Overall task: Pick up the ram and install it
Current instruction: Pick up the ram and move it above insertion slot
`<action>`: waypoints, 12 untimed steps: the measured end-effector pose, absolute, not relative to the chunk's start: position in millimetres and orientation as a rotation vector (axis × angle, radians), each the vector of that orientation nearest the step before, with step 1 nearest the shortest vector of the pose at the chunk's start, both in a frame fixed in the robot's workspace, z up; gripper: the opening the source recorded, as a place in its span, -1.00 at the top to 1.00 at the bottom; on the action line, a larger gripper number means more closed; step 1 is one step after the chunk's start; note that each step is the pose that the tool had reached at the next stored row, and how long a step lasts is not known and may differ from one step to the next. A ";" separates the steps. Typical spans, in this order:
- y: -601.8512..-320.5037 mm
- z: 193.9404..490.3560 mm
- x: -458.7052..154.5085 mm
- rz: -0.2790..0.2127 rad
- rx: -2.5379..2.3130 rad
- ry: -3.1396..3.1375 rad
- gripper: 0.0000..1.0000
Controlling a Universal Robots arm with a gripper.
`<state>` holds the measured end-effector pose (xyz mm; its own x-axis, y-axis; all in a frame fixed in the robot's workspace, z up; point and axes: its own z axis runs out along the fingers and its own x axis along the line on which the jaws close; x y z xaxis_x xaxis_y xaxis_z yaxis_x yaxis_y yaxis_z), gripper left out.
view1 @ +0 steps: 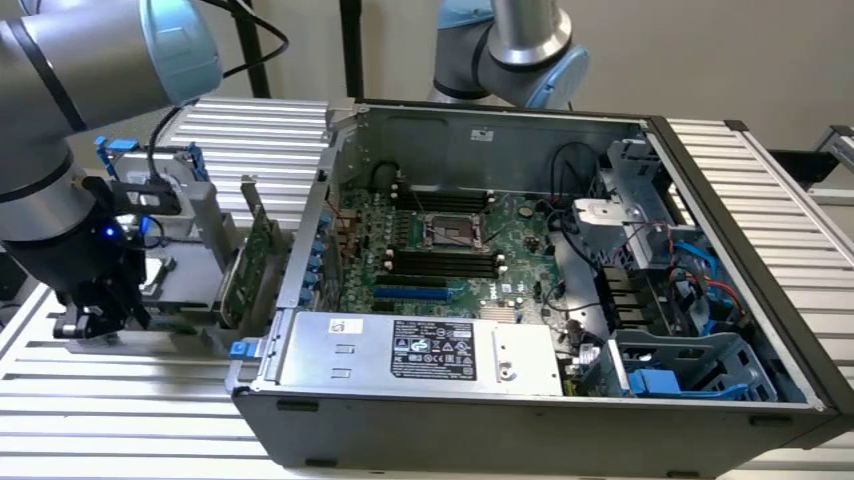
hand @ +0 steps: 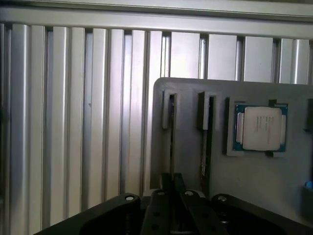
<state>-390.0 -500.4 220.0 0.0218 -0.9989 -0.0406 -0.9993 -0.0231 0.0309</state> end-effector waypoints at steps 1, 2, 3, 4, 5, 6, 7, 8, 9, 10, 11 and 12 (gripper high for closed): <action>-500.4 223.5 -390.0 0.079 -2.241 2.191 1.00; -500.4 227.6 -390.0 0.079 -2.241 2.191 1.00; -500.5 232.2 -390.0 0.079 -2.241 2.191 1.00; -500.5 236.7 -390.0 0.080 -2.241 2.191 1.00; -500.5 241.3 -390.0 0.080 -2.241 2.191 1.00; -500.5 245.8 -390.0 0.080 -2.241 2.191 1.00; -500.5 250.3 -390.0 0.080 -2.241 2.192 1.00; -500.5 255.1 -389.9 0.080 -2.241 2.192 1.00; -500.4 259.6 -389.9 0.080 -2.241 2.191 1.00; -500.5 264.2 -389.7 0.080 -2.241 2.191 1.00; -500.5 268.7 -389.5 0.080 -2.241 2.191 1.00; -500.5 273.2 -389.2 0.080 -2.241 2.191 1.00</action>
